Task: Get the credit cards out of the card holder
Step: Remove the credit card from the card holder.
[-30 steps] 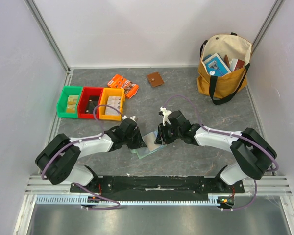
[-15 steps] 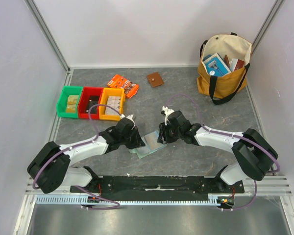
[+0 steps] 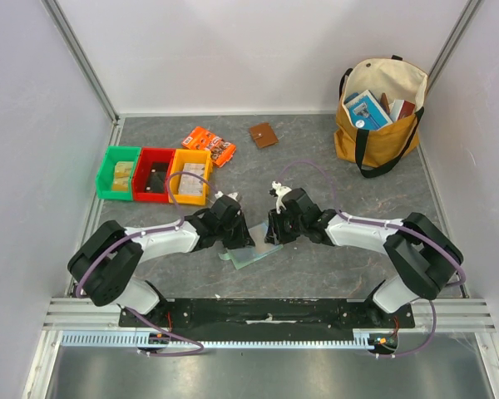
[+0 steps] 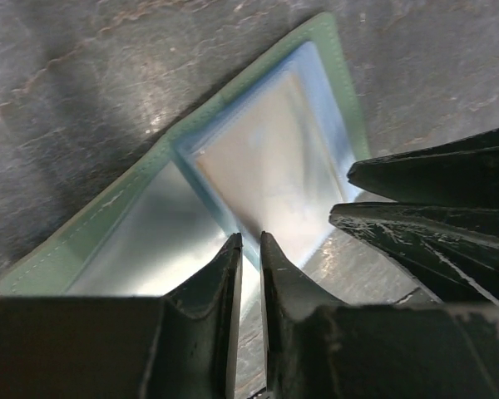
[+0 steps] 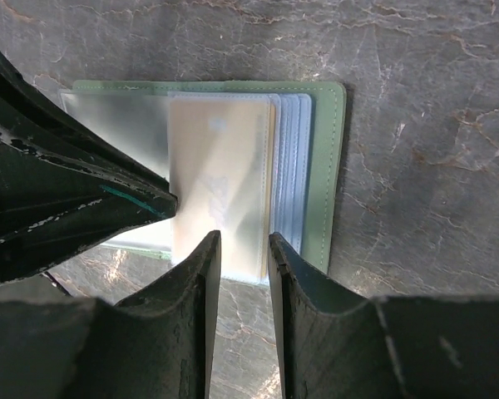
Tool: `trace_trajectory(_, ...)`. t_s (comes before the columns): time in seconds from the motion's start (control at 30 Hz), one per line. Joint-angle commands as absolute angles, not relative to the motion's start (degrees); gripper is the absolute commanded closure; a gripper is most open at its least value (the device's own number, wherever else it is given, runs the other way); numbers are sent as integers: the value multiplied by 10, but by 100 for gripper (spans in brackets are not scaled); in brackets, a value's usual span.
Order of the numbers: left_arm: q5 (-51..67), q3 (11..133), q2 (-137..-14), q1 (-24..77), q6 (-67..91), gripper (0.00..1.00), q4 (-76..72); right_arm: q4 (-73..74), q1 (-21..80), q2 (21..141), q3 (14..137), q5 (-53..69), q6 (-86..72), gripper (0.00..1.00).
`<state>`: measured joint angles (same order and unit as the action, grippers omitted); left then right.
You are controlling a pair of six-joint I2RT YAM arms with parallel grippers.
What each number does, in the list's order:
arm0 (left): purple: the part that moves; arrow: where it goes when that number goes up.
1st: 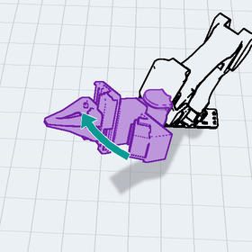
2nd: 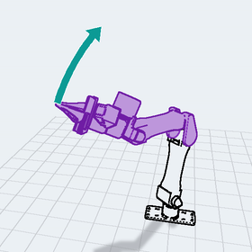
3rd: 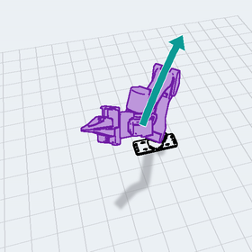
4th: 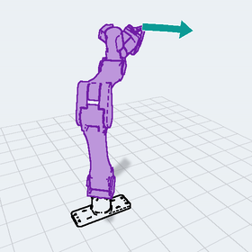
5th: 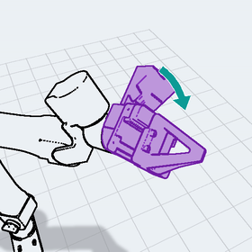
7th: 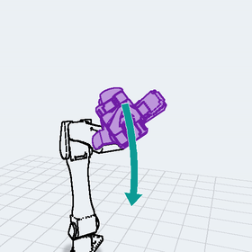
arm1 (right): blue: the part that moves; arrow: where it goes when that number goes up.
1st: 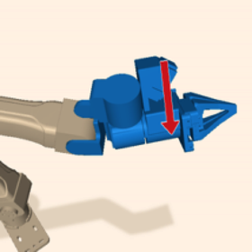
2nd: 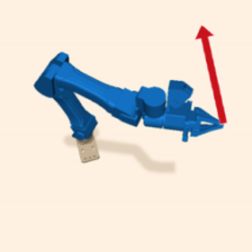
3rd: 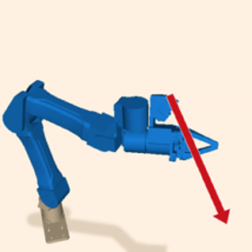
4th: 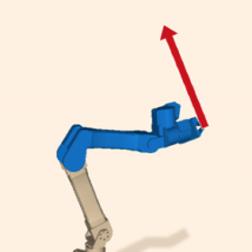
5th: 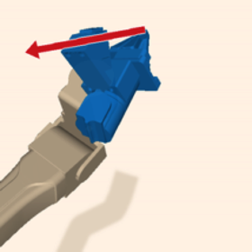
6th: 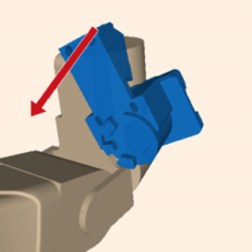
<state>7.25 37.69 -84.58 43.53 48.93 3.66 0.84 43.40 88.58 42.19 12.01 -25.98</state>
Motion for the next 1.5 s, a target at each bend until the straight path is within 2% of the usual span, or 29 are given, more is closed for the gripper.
trace_trajectory(0.0, 36, 368, -853, 440, 488, 79, 47, -16, 436, 898, 433, 134, -260, 64)
trace_trajectory(0.5, 41, 341, -867, 440, 498, 83, 33, -17, 436, 882, 430, 147, -259, 65)
trace_trajectory(0.67, 44, 335, -863, 440, 502, 85, 27, -25, 435, 874, 430, 158, -265, 75)
trace_trajectory(0.9, 44, 328, -853, 440, 508, 85, 21, -47, 435, 868, 423, 192, -277, 99)
trace_trajectory(0.93, 42, 326, -850, 440, 510, 85, 21, -51, 435, 866, 423, 199, -277, 100)
trace_trajectory(1.17, 11, 292, -753, 440, 538, 80, 26, -49, 440, 853, 446, 235, -276, 100)
trace_trajectory(1.3, -22, 269, -659, 439, 561, 75, 53, -1, 474, 863, 487, 191, -248, 99)
trace_trajectory(1.47, -80, 224, -522, 440, 599, 72, 104, 43, 525, 890, 527, 144, -229, 93)
